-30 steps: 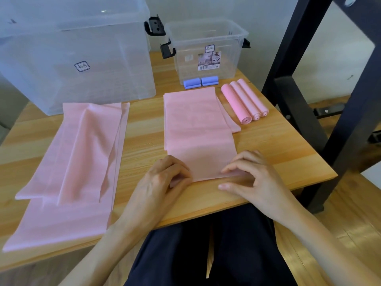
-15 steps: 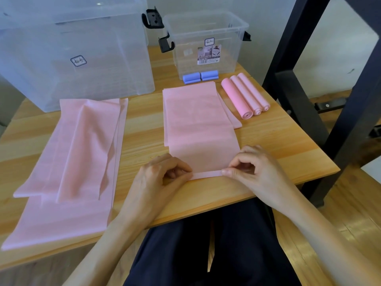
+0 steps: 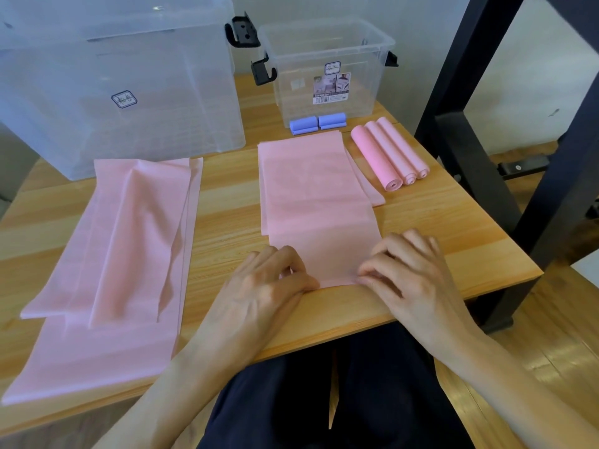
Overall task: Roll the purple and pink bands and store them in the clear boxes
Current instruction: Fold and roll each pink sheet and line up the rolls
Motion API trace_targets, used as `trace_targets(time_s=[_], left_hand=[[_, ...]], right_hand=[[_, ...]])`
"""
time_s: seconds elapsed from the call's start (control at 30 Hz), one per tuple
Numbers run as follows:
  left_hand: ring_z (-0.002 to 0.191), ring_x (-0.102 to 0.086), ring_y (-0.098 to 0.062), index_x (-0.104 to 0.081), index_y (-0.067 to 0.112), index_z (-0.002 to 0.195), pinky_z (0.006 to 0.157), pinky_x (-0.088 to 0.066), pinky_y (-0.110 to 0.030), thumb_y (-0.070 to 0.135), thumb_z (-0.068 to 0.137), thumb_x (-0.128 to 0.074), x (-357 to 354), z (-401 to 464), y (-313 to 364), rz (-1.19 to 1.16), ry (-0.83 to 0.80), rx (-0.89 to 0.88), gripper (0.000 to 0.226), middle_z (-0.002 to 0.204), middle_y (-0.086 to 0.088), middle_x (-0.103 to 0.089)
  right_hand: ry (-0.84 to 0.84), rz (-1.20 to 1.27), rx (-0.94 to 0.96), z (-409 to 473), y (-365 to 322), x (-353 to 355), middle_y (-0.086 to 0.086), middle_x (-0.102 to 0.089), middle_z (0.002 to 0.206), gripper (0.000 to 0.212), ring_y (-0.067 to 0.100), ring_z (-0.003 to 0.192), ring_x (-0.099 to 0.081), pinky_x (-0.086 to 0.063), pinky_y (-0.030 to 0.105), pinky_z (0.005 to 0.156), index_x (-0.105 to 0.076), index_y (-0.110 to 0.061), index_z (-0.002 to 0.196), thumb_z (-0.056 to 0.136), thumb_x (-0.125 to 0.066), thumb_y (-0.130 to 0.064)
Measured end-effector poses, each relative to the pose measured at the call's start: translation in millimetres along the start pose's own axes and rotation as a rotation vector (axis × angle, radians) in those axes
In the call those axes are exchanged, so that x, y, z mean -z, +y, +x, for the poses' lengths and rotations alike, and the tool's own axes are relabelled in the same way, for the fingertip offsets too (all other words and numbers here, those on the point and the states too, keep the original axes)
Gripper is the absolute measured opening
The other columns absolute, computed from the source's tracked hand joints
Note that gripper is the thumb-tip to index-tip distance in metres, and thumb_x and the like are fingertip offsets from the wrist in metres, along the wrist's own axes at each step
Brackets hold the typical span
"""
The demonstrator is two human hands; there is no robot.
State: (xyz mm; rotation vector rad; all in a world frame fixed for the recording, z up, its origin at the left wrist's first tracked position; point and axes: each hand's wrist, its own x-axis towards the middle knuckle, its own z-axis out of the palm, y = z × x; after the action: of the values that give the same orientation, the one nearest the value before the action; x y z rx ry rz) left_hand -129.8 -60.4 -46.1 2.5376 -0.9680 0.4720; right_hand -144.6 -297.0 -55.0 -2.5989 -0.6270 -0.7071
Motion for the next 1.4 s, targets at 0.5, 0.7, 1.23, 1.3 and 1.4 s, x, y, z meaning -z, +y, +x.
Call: trace_targets(time_s=[0.5, 0.7, 1.23, 1.3, 1.4], left_hand=[[0.085, -0.053, -0.003, -0.069, 0.032, 0.095, 0.08, -0.042, -0.025, 0.041, 0.095, -0.053, 5.3, -1.2, -1.2, -0.199, -0.045, 0.211, 0.019, 0.091, 0.021, -0.056], [0.088, -0.057, -0.008, -0.069, 0.033, 0.087, 0.076, -0.042, -0.014, 0.035, 0.092, -0.06, 14.7, 1.5, 1.6, -0.329, -0.15, 0.32, 0.011, 0.085, 0.017, -0.061], [0.077, -0.053, -0.006, -0.068, 0.023, 0.095, 0.074, -0.04, -0.024, 0.018, 0.093, -0.057, -4.2, -9.3, -3.3, -0.041, 0.027, 0.093, 0.012, 0.096, 0.013, -0.06], [0.08, -0.055, -0.005, -0.07, 0.023, 0.096, 0.077, -0.04, -0.019, 0.019, 0.092, -0.057, -2.5, -11.4, -1.4, -0.073, 0.03, 0.121, 0.014, 0.097, 0.014, -0.06], [0.085, -0.055, -0.005, -0.071, 0.027, 0.095, 0.078, -0.043, -0.018, 0.03, 0.092, -0.057, 1.6, -11.6, 0.7, -0.165, 0.022, 0.208, 0.015, 0.095, 0.02, -0.056]], right_hand=[[-0.115, 0.278, -0.149, 0.5, 12.3, 0.6, -0.016, -0.056, 0.083, 0.027, 0.01, 0.086, -0.046, -0.034, 0.025, 0.085, -0.073, -0.022, 0.084, 0.09, -0.057, -0.043], [-0.357, 0.309, -0.327, 10.8, 6.2, 18.7, -0.016, -0.058, 0.081, 0.026, 0.001, 0.094, -0.043, -0.028, 0.018, 0.085, -0.067, -0.031, 0.079, 0.085, -0.053, -0.053], [-0.047, 0.182, -0.106, -4.5, 14.3, 2.1, -0.007, -0.058, 0.078, 0.033, 0.017, 0.081, -0.049, -0.04, 0.035, 0.076, -0.074, -0.013, 0.078, 0.086, -0.062, -0.043], [-0.048, 0.262, -0.124, -8.5, 17.6, 1.9, -0.008, -0.06, 0.081, 0.031, 0.016, 0.083, -0.052, -0.042, 0.035, 0.079, -0.076, -0.015, 0.082, 0.085, -0.064, -0.043], [-0.066, 0.386, -0.219, -8.8, 17.4, 3.3, -0.012, -0.058, 0.084, 0.027, 0.013, 0.089, -0.053, -0.043, 0.03, 0.082, -0.075, -0.019, 0.084, 0.085, -0.067, -0.044]])
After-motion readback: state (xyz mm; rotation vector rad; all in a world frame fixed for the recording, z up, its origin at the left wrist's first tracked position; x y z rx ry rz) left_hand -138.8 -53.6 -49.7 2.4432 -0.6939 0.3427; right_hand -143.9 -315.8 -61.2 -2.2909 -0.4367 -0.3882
